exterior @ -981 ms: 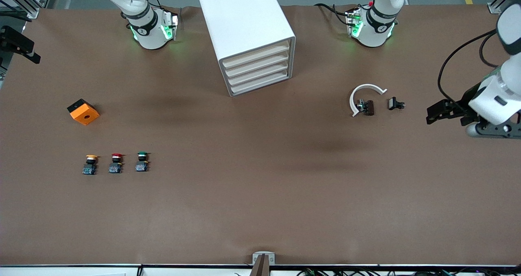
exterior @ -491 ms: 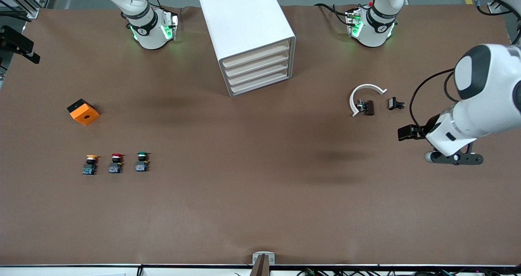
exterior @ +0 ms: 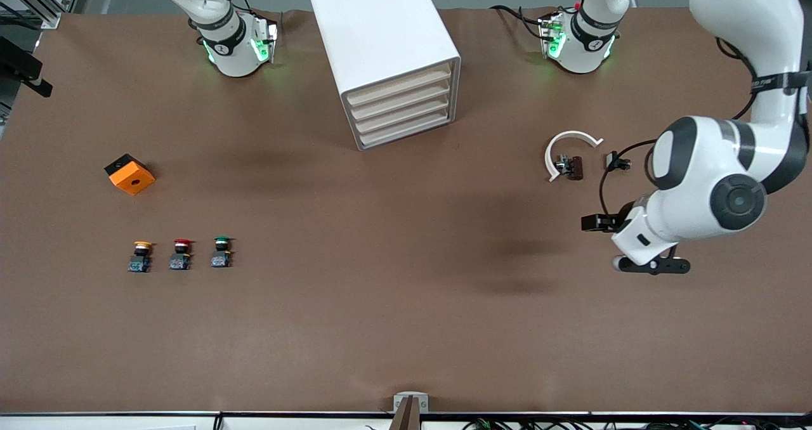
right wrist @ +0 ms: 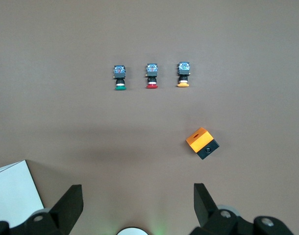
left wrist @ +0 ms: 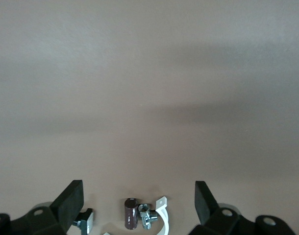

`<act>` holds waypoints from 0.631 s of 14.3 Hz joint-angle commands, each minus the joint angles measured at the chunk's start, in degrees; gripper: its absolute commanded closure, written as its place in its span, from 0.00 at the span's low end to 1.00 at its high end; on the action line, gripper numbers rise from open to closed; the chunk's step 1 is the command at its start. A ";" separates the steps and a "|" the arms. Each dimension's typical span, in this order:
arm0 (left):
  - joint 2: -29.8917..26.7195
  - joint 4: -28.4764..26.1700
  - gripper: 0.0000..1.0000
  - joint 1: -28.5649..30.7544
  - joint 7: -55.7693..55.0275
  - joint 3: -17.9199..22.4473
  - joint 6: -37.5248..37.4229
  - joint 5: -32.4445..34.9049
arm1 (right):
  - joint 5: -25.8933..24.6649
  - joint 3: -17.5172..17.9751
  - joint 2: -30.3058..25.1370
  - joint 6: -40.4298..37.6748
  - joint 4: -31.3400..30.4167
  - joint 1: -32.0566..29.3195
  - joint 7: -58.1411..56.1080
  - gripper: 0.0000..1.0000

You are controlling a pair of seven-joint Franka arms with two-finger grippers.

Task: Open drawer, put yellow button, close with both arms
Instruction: 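Move the left gripper toward the white drawer cabinet's front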

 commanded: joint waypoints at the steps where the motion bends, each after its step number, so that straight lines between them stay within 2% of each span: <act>1: 1.96 1.45 0.00 -1.03 -4.81 -0.24 -0.72 0.41 | 0.94 0.57 1.46 0.08 1.06 -3.96 -0.29 0.00; 4: 3.54 3.37 0.00 -2.71 -15.34 -0.24 -6.06 -1.17 | 0.16 0.74 5.49 0.34 1.50 -3.70 -0.29 0.00; 6: 6.34 7.84 0.00 -3.15 -24.12 -0.24 -11.68 -7.65 | -0.37 0.83 14.42 0.70 2.20 -3.44 -0.20 0.00; 7: 6.97 9.00 0.00 -3.67 -28.61 -0.24 -13.10 -10.99 | -0.28 0.83 16.64 1.22 4.11 -3.79 -0.46 0.00; 9: 7.32 9.10 0.00 -4.90 -36.78 -0.24 -13.47 -15.49 | -1.15 0.74 17.71 2.63 4.93 -4.23 -0.64 0.00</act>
